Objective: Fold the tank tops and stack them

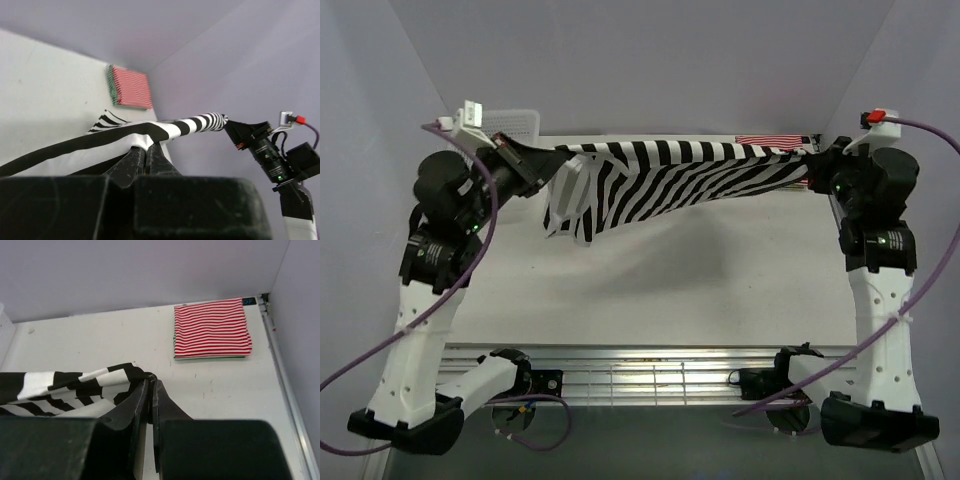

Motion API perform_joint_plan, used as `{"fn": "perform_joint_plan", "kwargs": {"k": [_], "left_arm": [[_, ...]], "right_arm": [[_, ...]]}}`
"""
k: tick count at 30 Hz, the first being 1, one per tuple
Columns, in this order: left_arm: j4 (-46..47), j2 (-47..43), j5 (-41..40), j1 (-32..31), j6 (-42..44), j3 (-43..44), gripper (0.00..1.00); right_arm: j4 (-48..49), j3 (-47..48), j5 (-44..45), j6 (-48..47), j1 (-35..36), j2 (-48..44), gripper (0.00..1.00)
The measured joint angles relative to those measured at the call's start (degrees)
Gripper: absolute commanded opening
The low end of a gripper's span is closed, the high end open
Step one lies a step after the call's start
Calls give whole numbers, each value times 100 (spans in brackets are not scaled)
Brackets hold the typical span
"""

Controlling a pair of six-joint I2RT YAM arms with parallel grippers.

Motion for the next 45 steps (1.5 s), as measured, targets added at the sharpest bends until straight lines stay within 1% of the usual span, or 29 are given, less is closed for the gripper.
{"fn": "perform_joint_plan", "kwargs": {"k": [2,6,11,13,16,19,21,23,25,26,27,28,29,30,31,32,33,34,35,36,39,41,45], "left_arm": [[-129,-437,-39,0,-20,273,0],[-442,-1014,17,-15,-24,772,0],[-785,-1362,55,-15,-70,975,0],[-879,-1419,57,-15,-116,970,0],[-883,-1405,50,-15,-170,809,0],[-863,-1198,17,-15,-199,452,0],[-815,-802,-85,-13,-216,136,0],[-743,-175,-245,7,-223,-195,0],[-588,713,-313,111,-210,-468,12],[-487,1231,-315,190,-179,-553,38],[-413,1847,-293,293,-118,-588,60],[-367,2435,-256,385,-87,-538,78],[-310,3132,-232,487,-42,-409,98],[-293,3807,-223,575,13,-229,98],[-420,4551,-195,649,22,101,98],[-492,5056,-179,699,33,382,98],[-546,5576,-133,754,81,713,98],[-603,5954,-114,785,144,977,98],[-658,6168,-114,793,199,1134,98],[-726,6220,-122,778,240,1204,98],[-813,5851,-170,627,352,1215,98],[-721,5368,-212,446,420,1134,98],[-503,4201,-350,31,487,470,98]], "right_arm": [[-319,289,107,-63,-9,-411,8],[-1005,1021,306,-192,15,-957,8],[-1554,1993,555,-365,20,-1355,8],[-1596,2135,616,-442,20,-1445,8],[-1648,2004,634,-511,17,-1451,8],[-1633,1539,590,-597,15,-1292,8],[-1464,1036,511,-636,15,-1036,8],[-1263,529,367,-691,-7,-557,8],[-931,63,216,-748,-20,136,8],[-796,-74,149,-761,-24,538,8],[-647,-142,79,-767,-24,1060,12],[-529,-153,13,-767,-22,1637,24],[-468,-44,-9,-765,-22,2223,63],[-474,208,-7,-734,-22,2868,71],[-459,514,22,-750,-24,3504,75],[-590,949,50,-756,-24,4100,83],[-758,1432,94,-767,-24,4627,88],[-809,1853,125,-776,-24,5066,93],[-800,2094,140,-767,-22,5318,99],[-765,2118,144,-763,-15,5375,90],[-734,1626,87,-745,9,4878,90],[-634,1038,-24,-680,35,4194,90],[-426,-162,-186,-431,212,2754,90]]}}
